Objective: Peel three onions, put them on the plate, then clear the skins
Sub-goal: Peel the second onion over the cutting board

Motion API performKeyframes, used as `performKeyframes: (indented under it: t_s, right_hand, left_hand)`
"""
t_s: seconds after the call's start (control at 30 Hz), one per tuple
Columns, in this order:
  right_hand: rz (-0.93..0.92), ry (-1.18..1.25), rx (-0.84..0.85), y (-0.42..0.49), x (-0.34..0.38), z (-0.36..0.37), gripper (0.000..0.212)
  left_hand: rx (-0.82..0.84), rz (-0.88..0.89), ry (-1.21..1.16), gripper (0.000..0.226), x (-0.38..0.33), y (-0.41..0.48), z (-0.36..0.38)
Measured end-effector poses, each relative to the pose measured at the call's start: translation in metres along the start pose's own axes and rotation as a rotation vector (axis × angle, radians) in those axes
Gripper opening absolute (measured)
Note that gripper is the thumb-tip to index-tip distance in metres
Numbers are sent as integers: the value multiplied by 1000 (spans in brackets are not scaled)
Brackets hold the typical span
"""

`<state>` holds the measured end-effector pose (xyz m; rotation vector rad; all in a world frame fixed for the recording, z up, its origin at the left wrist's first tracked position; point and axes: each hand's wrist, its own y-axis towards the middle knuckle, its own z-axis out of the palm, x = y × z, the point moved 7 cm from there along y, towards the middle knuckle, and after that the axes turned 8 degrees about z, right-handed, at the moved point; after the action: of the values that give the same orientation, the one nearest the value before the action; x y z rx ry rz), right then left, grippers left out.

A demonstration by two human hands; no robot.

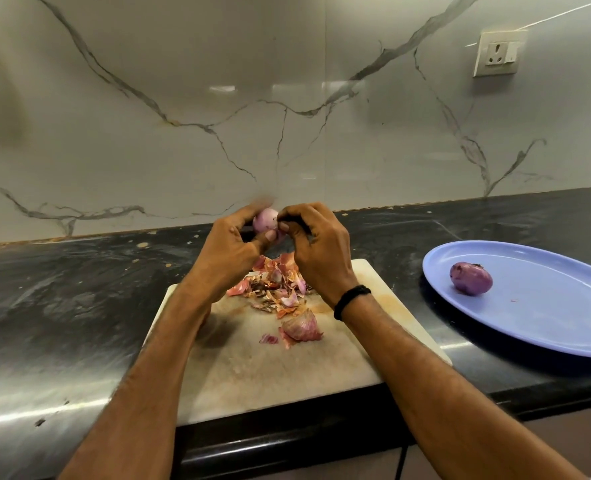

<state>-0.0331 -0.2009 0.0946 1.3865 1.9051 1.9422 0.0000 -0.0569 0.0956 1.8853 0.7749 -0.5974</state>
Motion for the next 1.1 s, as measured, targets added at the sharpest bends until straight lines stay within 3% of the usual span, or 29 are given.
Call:
performKeyframes:
  t_s: [0.23,0.47,0.63,0.73,0.87,1.1]
  right_hand:
    - [-69,-48,60,-1,-2,8,8]
    - [-84,-107,169,-6,4,17,18]
    - [40,-63,154,-4,4,17,25]
    - [116,12,122,-3,1,11,42]
    - [114,62,105,-3,0,9,19]
    - [-18,-6,64,-4,2,9,11]
  left_hand:
    - [53,9,42,57,2,0,0]
    - [54,-94,-114,50,8,-2,2]
    - [26,-175,-177,49,12,-3,8]
    - [0,-197,-175,44,14,-2,5]
    - [-32,-192,-248,26,13,-3,3]
    - [-26,-136,-197,20,8,-2,2]
